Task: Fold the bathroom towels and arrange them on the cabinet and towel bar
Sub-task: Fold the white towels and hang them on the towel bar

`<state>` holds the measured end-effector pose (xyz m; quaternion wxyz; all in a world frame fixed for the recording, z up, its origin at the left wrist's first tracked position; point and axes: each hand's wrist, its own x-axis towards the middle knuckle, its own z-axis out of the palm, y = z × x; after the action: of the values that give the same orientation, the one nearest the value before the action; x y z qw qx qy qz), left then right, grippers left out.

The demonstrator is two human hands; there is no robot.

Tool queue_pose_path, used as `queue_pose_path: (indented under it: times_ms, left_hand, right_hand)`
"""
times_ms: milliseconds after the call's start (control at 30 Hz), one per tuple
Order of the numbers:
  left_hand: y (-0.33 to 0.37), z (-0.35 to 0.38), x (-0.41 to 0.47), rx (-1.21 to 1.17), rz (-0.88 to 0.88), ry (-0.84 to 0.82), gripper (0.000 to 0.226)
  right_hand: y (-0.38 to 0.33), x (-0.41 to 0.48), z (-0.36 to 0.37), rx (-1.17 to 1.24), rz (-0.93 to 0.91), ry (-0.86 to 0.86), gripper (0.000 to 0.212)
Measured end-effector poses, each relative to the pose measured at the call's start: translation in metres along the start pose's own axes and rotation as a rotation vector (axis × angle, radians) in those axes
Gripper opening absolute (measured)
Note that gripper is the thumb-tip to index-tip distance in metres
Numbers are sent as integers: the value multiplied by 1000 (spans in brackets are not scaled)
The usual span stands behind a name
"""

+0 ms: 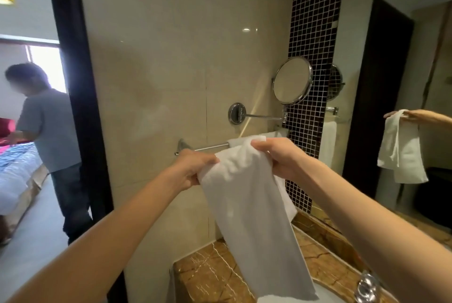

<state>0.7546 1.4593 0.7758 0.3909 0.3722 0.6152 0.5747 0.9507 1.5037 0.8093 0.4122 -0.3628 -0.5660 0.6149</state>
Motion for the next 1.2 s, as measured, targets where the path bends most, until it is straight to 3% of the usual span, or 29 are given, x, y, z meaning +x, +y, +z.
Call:
queue_pose_path:
  times_ms: [100,267,433,600,767,967,1200]
  left_hand:
    - [8,-4,2,-45,55,1,5]
    - [33,-6,9,32,223,48,30]
    - [56,-11,22,169,333,11,28]
    - [85,-15,42,47,398,-19,19]
    - [129,-23,58,-230,418,-136,28]
    - [176,-22,95,-122,607,-147,64]
    - [198,-22,153,-16,647,-54,71]
  right_hand:
    - [-15,5,9,-54,-72,92,26]
    - [-38,12,22,-110,-176,132,22]
    - [-52,23,31,-120,-282,131,30]
    - [-73,49,36,-132,-367,142,26]
    - [-105,89,33,-80,-421,177,18]
    - [-149,145,38,97,-450,119,32]
    - [-166,227,44,103,-408,37,32]
